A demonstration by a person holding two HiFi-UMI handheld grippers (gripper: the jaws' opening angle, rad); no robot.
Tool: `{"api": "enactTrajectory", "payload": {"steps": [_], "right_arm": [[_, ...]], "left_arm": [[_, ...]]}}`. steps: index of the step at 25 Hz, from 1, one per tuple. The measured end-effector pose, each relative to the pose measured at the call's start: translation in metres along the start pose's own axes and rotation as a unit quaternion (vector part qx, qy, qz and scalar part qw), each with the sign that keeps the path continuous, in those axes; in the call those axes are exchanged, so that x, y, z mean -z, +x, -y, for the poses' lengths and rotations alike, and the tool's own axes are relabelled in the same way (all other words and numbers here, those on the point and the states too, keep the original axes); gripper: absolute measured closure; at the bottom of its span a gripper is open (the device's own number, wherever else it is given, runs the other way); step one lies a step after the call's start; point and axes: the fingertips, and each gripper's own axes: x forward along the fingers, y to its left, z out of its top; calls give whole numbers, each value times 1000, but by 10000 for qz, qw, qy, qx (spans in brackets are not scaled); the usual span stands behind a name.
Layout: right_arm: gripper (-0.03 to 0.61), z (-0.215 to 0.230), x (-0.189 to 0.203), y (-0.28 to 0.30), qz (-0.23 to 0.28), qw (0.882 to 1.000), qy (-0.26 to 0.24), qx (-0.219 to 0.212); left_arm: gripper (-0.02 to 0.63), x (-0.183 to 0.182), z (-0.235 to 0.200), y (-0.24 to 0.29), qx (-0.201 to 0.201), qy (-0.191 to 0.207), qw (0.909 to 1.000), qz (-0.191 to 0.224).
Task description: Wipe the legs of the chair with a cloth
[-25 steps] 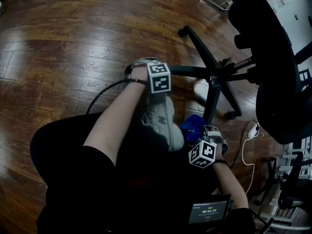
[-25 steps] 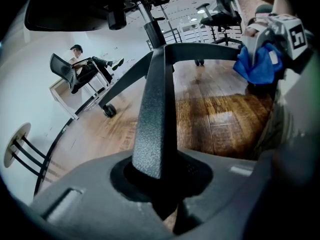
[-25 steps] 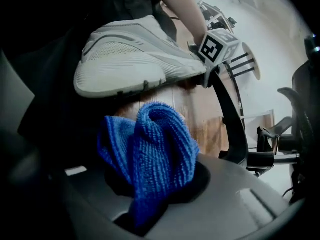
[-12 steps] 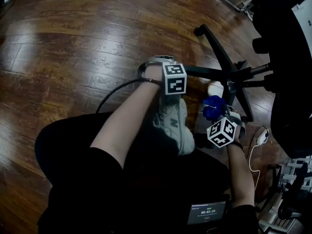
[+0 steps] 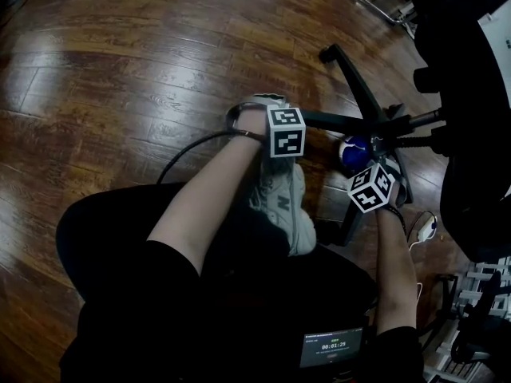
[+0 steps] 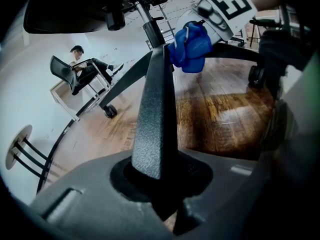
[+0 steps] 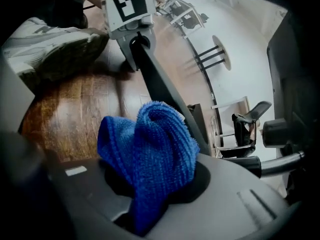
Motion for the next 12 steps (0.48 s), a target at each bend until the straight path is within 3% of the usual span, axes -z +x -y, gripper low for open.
{"api": "enactTrajectory", "payload": {"steps": [5, 9, 12], "right_arm": [[488, -70, 6, -38, 152, 9984, -185, -514], [488, -156, 15, -83, 119, 9906, -834, -1079], [488, -186, 20, -94, 49, 9838, -1251, -1281]], "left_arm": [[537, 2, 2, 1, 32, -66, 10000, -1], [537, 1, 2, 1, 30, -74, 10000, 9], [537, 3, 1, 2, 20, -105, 9999, -2]]}}
